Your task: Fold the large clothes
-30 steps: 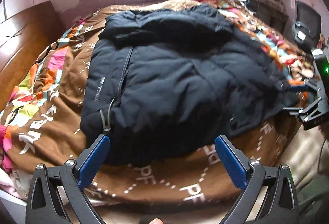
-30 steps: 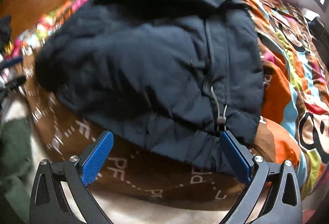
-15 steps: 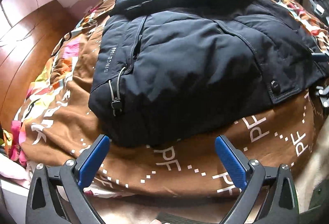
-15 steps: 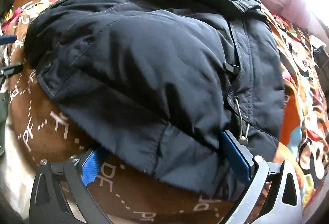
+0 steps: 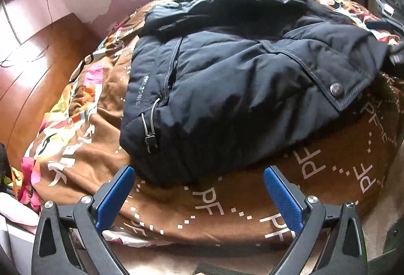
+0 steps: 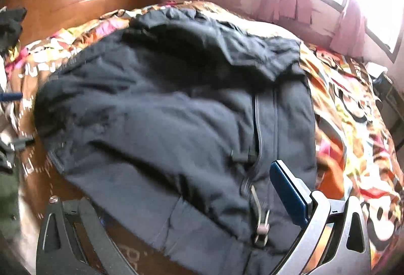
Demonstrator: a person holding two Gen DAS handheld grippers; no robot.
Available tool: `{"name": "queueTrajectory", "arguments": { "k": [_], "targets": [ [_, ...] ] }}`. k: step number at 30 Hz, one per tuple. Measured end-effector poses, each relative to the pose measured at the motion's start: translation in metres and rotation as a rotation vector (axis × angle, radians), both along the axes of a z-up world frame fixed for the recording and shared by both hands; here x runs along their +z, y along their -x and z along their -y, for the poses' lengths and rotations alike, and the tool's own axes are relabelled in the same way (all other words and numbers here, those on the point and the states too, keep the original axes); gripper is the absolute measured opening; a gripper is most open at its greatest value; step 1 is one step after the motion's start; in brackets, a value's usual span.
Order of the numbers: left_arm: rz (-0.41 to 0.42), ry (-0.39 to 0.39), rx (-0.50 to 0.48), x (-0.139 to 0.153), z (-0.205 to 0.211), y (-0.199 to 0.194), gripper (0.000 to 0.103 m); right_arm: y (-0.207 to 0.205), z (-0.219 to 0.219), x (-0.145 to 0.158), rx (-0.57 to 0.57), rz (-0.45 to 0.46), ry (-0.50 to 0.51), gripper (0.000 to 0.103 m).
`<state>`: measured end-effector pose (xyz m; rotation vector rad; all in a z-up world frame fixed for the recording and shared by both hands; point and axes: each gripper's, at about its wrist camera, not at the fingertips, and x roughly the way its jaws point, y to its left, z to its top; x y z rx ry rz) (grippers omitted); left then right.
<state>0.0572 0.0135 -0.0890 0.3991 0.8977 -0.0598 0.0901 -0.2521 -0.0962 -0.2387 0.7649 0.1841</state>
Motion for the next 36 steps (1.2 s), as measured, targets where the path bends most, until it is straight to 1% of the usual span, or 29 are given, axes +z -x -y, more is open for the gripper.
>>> {"name": "queueTrajectory", "arguments": {
  "k": [3,8,10,12,14,16,17,19,20,21,25,26,29,31,32,34,35,36],
  "targets": [
    [0.043,0.008,-0.01,0.007,0.0,0.006,0.103,-0.016,-0.002,0.016,0.013,0.001,-0.038,0.101],
    [0.099,0.058,-0.058,0.019,0.0,0.013,0.103,-0.046,0.01,0.038,0.004,-0.021,-0.172,0.101],
    [0.133,0.057,-0.067,0.023,0.002,0.015,0.103,-0.051,0.012,0.044,0.008,-0.011,-0.201,0.101],
    [0.175,0.039,-0.077,0.026,0.007,0.015,0.103,-0.055,0.011,0.051,0.012,0.006,-0.198,0.101],
    [0.183,0.023,-0.119,0.027,0.016,0.013,0.103,-0.06,0.008,0.059,0.02,0.027,-0.185,0.101],
    [0.199,-0.021,-0.144,0.024,0.026,0.011,0.103,-0.064,0.005,0.066,0.025,0.049,-0.179,0.101],
    [0.213,-0.062,-0.146,0.022,0.033,0.009,0.103,-0.067,0.004,0.071,0.025,0.059,-0.178,0.101],
    [0.268,-0.169,-0.123,0.018,0.045,0.004,0.103,-0.072,0.004,0.076,0.021,0.067,-0.188,0.101],
    [0.289,-0.204,-0.107,0.016,0.048,-0.001,0.103,-0.074,0.004,0.078,0.02,0.071,-0.198,0.101],
    [0.29,-0.209,-0.099,0.015,0.049,-0.004,0.103,-0.075,0.004,0.08,0.02,0.071,-0.204,0.101],
    [0.221,-0.21,-0.072,0.011,0.046,-0.029,0.103,-0.078,0.007,0.08,0.015,0.065,-0.226,0.101],
    [0.213,-0.198,-0.064,0.011,0.042,-0.034,0.103,-0.077,0.007,0.079,0.014,0.066,-0.227,0.101],
    [0.183,-0.153,-0.031,0.012,0.03,-0.044,0.103,-0.073,0.004,0.076,0.024,0.074,-0.196,0.101],
    [0.18,-0.147,-0.015,0.013,0.023,-0.05,0.102,-0.072,-0.001,0.077,0.038,0.077,-0.168,0.101],
    [0.183,-0.161,-0.005,0.013,0.02,-0.052,0.1,-0.07,-0.004,0.078,0.047,0.091,-0.138,0.101],
    [0.185,-0.19,0.015,0.012,0.015,-0.058,0.089,-0.068,-0.008,0.08,0.054,0.11,-0.102,0.101],
    [0.185,-0.197,0.019,0.013,0.013,-0.061,0.087,-0.067,-0.01,0.08,0.056,0.116,-0.089,0.101],
    [0.194,-0.201,0.021,0.014,0.012,-0.061,0.082,-0.066,-0.01,0.082,0.058,0.118,-0.087,0.101]
  ]
}}
